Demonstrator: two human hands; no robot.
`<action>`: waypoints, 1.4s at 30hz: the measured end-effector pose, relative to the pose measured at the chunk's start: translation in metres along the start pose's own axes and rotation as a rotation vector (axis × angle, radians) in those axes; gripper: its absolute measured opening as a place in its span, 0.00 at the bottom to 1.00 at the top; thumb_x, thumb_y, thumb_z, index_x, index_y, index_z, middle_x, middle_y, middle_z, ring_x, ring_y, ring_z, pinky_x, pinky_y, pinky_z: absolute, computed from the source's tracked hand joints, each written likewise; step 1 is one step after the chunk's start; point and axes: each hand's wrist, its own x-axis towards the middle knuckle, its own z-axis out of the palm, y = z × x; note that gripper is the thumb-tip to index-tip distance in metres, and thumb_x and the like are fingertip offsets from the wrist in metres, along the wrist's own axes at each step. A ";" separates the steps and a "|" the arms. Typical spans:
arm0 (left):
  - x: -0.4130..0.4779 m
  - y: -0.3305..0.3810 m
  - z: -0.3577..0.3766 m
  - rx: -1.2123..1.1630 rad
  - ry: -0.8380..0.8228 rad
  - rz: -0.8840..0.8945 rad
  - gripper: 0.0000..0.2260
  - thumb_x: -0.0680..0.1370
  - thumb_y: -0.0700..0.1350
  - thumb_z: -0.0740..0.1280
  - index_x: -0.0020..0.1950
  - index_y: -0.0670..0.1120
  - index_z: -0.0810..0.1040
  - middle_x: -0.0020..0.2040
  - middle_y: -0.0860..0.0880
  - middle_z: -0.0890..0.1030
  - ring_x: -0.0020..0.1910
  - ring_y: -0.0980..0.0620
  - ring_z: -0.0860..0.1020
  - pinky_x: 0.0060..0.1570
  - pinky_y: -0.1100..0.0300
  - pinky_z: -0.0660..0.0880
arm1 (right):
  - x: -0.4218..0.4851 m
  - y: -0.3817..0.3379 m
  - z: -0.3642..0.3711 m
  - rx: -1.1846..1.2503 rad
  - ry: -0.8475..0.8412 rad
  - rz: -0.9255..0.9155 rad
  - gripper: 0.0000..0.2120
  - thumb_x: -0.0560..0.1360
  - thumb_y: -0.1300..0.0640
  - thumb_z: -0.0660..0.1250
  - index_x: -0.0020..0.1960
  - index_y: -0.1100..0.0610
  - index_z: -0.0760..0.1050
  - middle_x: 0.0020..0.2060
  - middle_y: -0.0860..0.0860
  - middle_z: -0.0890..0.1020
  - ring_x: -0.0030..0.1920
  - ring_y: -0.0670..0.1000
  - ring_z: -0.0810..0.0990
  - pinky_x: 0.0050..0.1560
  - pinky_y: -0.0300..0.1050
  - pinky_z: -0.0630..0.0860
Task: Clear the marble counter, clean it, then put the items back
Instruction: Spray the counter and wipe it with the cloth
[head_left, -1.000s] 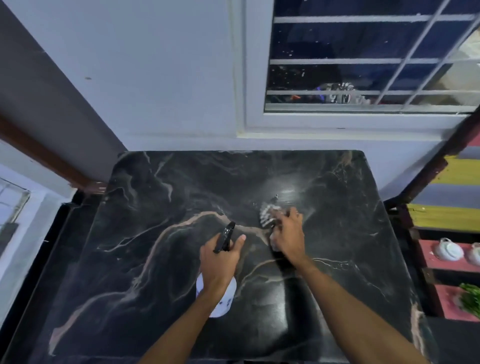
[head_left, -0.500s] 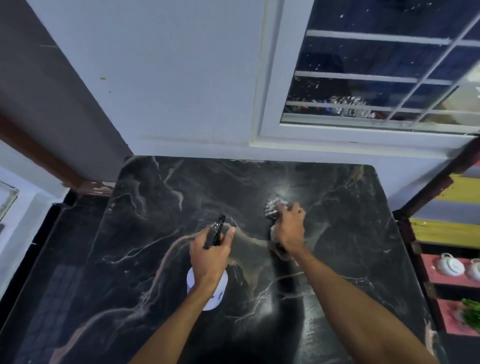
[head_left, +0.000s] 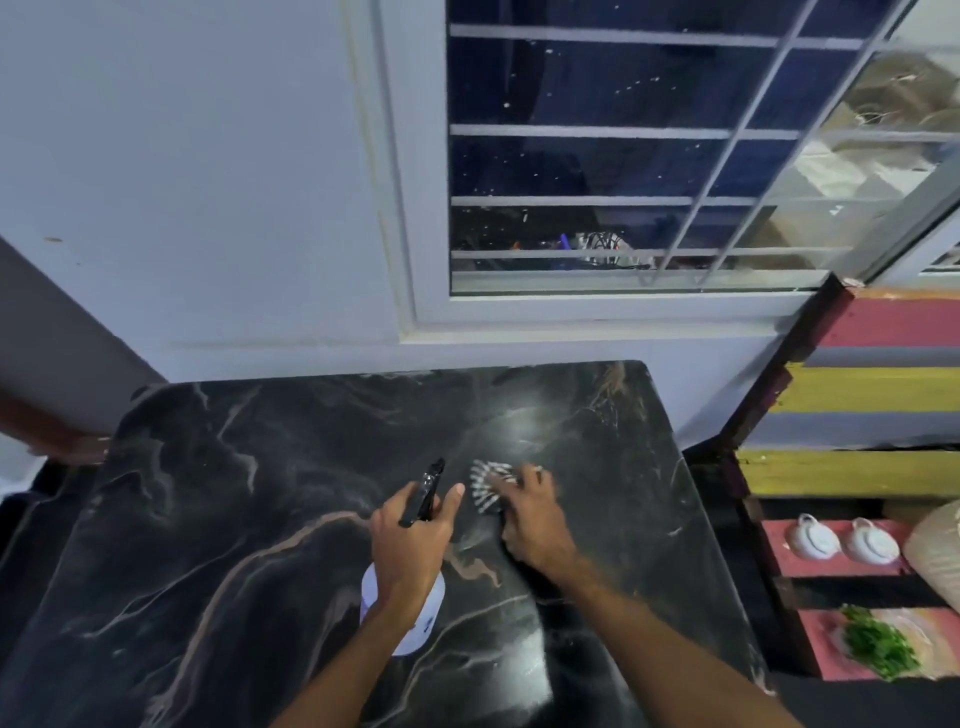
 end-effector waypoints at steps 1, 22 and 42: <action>0.000 0.006 0.013 0.009 0.003 0.007 0.24 0.75 0.50 0.79 0.27 0.52 0.67 0.24 0.56 0.72 0.26 0.54 0.69 0.36 0.53 0.71 | 0.012 0.012 -0.008 0.009 -0.028 -0.075 0.29 0.73 0.63 0.61 0.71 0.43 0.71 0.63 0.52 0.68 0.62 0.54 0.64 0.54 0.51 0.76; 0.044 0.045 0.116 -0.054 0.151 -0.066 0.21 0.76 0.47 0.78 0.29 0.50 0.70 0.24 0.54 0.71 0.26 0.56 0.68 0.34 0.56 0.71 | 0.169 0.169 -0.094 0.100 0.234 0.492 0.24 0.74 0.66 0.62 0.69 0.55 0.75 0.66 0.64 0.66 0.63 0.69 0.65 0.62 0.61 0.70; 0.117 -0.017 -0.050 -0.102 0.219 -0.080 0.20 0.76 0.49 0.78 0.32 0.41 0.73 0.28 0.44 0.75 0.27 0.55 0.70 0.33 0.60 0.71 | 0.214 -0.081 0.028 0.067 0.003 0.040 0.28 0.71 0.65 0.62 0.69 0.49 0.74 0.62 0.58 0.67 0.60 0.63 0.66 0.60 0.58 0.75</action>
